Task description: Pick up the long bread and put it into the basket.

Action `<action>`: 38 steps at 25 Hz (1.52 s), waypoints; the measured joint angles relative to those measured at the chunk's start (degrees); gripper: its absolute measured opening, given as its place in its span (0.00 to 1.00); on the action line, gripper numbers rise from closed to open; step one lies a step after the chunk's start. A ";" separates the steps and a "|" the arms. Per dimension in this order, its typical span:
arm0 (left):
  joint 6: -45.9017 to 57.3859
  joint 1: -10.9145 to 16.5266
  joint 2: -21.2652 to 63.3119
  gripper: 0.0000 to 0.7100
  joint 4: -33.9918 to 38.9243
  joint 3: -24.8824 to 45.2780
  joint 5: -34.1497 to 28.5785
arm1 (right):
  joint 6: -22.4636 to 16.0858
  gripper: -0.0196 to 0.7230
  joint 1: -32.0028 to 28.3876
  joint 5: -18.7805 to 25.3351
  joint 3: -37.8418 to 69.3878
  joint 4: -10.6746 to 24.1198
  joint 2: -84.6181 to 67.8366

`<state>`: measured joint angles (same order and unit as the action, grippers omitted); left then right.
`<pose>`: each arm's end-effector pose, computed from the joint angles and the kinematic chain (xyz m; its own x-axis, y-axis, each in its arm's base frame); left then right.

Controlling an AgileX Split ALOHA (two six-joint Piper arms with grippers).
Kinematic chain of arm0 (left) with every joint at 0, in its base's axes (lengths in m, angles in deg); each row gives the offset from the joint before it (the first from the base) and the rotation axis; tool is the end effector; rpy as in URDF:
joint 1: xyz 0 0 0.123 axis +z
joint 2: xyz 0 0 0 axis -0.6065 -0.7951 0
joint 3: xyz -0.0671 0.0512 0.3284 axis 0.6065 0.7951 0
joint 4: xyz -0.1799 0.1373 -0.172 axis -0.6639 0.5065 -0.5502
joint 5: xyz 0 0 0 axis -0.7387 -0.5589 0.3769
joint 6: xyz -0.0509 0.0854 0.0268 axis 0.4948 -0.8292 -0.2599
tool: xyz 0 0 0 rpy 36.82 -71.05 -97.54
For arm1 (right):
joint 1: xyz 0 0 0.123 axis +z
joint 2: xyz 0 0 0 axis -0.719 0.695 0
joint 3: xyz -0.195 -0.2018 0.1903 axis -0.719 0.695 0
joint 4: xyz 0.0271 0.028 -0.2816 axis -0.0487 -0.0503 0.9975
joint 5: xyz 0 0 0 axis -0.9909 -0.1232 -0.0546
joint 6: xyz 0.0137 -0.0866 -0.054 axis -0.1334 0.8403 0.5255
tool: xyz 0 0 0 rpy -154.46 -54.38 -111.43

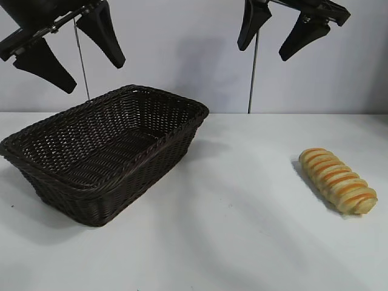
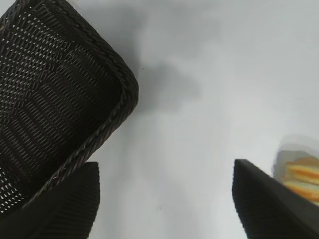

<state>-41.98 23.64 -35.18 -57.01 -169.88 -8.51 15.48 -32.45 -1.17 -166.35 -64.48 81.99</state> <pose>0.4109 -0.1468 0.3136 -0.9527 0.0996 -0.2871 0.2280 0.8588 -0.4588 0.4648 0.1328 0.3506 -0.8708 -0.1245 -0.4756 -0.2516 0.9440 0.2136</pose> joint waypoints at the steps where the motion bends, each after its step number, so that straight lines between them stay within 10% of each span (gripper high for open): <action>1: 0.00 0.00 0.00 0.84 0.00 0.00 0.00 | 0.00 0.75 0.00 0.00 0.00 0.00 0.00; 38: 1.51 0.00 0.07 0.84 0.00 0.00 -1.29 | 0.00 0.75 0.00 0.85 0.00 0.00 0.00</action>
<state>-40.46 23.64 -35.11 -57.01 -169.88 -9.80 15.48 -32.45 -0.31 -166.35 -64.48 81.99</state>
